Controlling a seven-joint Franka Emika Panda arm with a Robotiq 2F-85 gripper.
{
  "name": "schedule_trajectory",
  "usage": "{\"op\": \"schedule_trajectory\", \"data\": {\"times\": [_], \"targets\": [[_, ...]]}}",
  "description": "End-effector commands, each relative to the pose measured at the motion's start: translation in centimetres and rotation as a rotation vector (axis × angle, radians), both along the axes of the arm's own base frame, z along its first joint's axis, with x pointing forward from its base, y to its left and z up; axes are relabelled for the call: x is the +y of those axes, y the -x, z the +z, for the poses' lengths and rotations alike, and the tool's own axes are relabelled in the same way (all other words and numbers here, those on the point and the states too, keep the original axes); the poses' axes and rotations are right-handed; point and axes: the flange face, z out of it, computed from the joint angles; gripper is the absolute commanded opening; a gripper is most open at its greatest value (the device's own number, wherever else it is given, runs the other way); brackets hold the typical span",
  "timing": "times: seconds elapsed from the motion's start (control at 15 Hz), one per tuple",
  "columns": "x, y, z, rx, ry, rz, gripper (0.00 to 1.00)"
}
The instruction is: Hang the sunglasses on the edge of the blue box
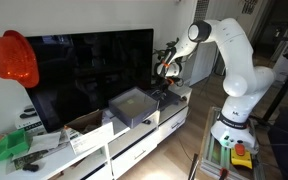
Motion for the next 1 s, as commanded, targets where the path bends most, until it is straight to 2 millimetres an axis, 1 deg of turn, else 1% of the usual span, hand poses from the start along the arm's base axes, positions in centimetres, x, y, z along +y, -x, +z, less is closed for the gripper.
{"op": "schedule_trajectory", "data": {"times": [0.0,0.33,0.47,0.6,0.8,0.93], "targets": [[2.0,1.0,2.9,0.025,-0.004,0.037,0.03],[6.4,3.2,7.2,0.040,0.043,0.081,0.03],[7.9,4.1,9.0,0.021,0.103,0.104,0.03],[8.6,4.6,10.7,-0.014,0.190,0.112,0.03],[8.8,5.3,12.6,-0.055,0.301,0.115,0.03],[9.9,6.2,13.2,-0.046,0.316,0.159,0.03]]}}
